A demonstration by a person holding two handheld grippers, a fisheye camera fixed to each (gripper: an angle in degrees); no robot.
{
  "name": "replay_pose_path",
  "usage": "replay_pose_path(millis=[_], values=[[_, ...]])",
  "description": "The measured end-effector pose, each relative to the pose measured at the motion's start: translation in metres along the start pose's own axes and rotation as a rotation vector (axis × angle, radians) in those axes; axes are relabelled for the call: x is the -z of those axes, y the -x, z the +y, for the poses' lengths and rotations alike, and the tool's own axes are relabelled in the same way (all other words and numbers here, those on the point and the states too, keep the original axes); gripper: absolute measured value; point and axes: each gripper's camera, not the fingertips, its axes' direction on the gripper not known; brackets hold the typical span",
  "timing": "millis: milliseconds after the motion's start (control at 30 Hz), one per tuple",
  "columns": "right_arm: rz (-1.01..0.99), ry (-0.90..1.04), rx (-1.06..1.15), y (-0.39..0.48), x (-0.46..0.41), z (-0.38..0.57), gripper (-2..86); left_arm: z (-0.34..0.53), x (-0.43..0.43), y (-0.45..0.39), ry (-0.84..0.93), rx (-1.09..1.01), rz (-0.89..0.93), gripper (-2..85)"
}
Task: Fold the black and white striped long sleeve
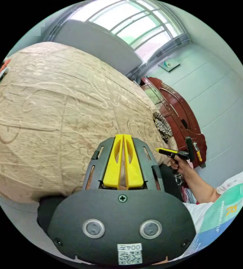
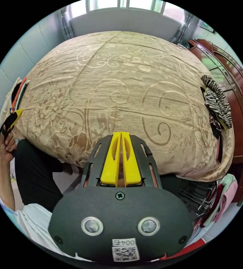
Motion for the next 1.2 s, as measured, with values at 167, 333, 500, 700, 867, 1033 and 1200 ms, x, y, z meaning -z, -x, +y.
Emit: replay_pose_path(millis=[167, 333, 500, 700, 867, 1033, 1200], values=[[-0.031, -0.002, -0.016, -0.032, -0.053, 0.04, -0.7, 0.007, -0.126, -0.039, 0.164, -0.114, -0.193, 0.6], [-0.229, -0.099, 0.04, -0.093, -0.07, 0.094, -0.6, 0.021, -0.199, -0.035, 0.281, -0.177, -0.314, 0.7], [-0.369, -0.344, -0.158, -0.252, -0.045, 0.143, 0.3, 0.036, -0.232, -0.019, 0.242, -0.148, -0.359, 0.7], [0.0, -0.531, -0.546, -0.48, -0.043, 0.169, 12.2, 0.033, -0.262, 0.006, 0.293, -0.14, -0.357, 0.9], [0.254, -0.454, -0.578, -0.577, -0.053, 0.127, 13.9, 0.033, -0.282, 0.031, 0.292, -0.076, -0.354, 0.9], [0.318, -0.232, -0.55, -0.633, -0.09, 0.077, 7.2, 0.036, -0.294, 0.051, 0.26, -0.032, -0.361, 0.8], [0.325, -0.356, -0.441, -0.603, -0.091, 0.09, -0.4, 0.035, -0.304, 0.071, 0.251, -0.001, -0.357, 0.8]])
